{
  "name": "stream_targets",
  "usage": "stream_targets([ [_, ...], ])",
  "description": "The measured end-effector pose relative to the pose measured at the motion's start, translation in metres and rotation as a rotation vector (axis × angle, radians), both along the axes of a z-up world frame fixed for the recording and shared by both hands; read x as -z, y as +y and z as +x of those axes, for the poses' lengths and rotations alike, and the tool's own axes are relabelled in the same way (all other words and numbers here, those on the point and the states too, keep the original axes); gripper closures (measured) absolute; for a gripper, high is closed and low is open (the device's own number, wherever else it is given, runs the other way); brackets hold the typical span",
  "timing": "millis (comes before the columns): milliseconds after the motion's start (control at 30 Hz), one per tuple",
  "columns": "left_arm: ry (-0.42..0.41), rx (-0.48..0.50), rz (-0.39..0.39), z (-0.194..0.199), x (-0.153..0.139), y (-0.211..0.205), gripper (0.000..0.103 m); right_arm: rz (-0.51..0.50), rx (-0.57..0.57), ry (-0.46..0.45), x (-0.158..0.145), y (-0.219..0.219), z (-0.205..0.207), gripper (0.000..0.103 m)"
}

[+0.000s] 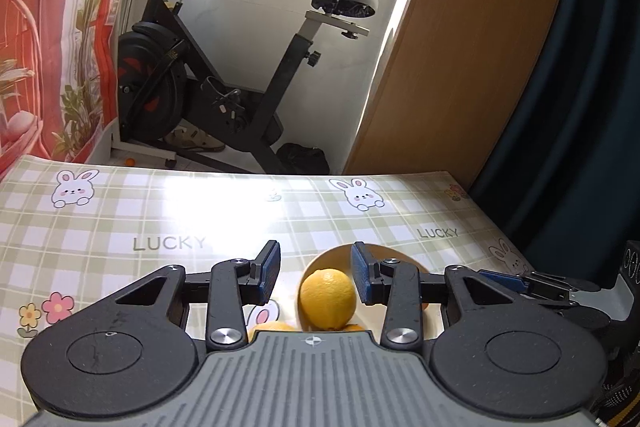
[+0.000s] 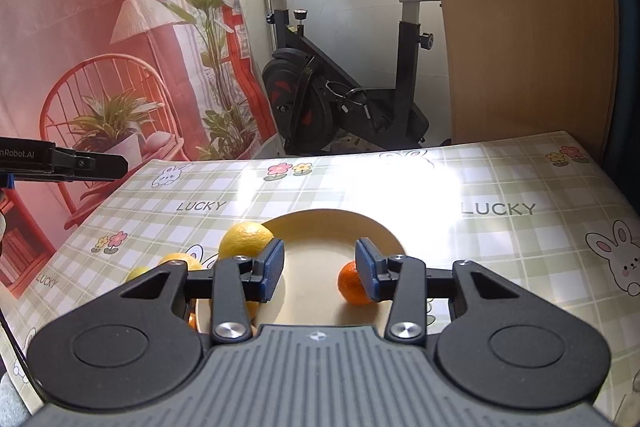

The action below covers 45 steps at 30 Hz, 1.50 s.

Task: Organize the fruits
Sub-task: 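Move the right gripper to the green apple beside the fruit pile, then close the right gripper on the green apple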

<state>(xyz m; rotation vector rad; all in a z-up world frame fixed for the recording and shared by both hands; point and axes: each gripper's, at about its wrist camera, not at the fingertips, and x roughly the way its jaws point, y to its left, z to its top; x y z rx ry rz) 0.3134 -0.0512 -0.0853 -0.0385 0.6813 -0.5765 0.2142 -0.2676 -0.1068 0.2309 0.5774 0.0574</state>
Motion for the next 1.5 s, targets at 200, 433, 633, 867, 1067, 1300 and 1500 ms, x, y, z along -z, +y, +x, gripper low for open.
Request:
stream_targets([
  [200, 0.038, -0.042, 0.054, -0.006, 0.009, 0.034, 0.062, -0.008, -0.097, 0.030, 0.006, 0.036, 0.004, 0.060],
  [433, 0.093, 0.011, 0.036, -0.014, 0.025, 0.032, 0.062, -0.049, -0.175, 0.077, 0.018, 0.072, -0.002, 0.060],
  [633, 0.149, 0.104, 0.052, -0.022, 0.049, 0.011, 0.062, -0.044, -0.206, 0.142, 0.038, 0.089, -0.016, 0.060],
  [867, 0.216, 0.170, 0.035, -0.033, 0.072, -0.003, 0.062, -0.027, -0.227, 0.193, 0.049, 0.092, -0.019, 0.056],
  [1067, 0.248, 0.214, 0.053, -0.040, 0.081, -0.014, 0.063, -0.016, -0.238, 0.204, 0.054, 0.092, -0.014, 0.055],
  [1300, 0.255, 0.239, 0.078, -0.041, 0.088, -0.025, 0.063, -0.001, -0.244, 0.211, 0.059, 0.092, -0.012, 0.053],
  [1500, 0.245, 0.252, 0.130, -0.042, 0.091, -0.035, 0.063, 0.006, -0.247, 0.220, 0.063, 0.093, -0.010, 0.053],
])
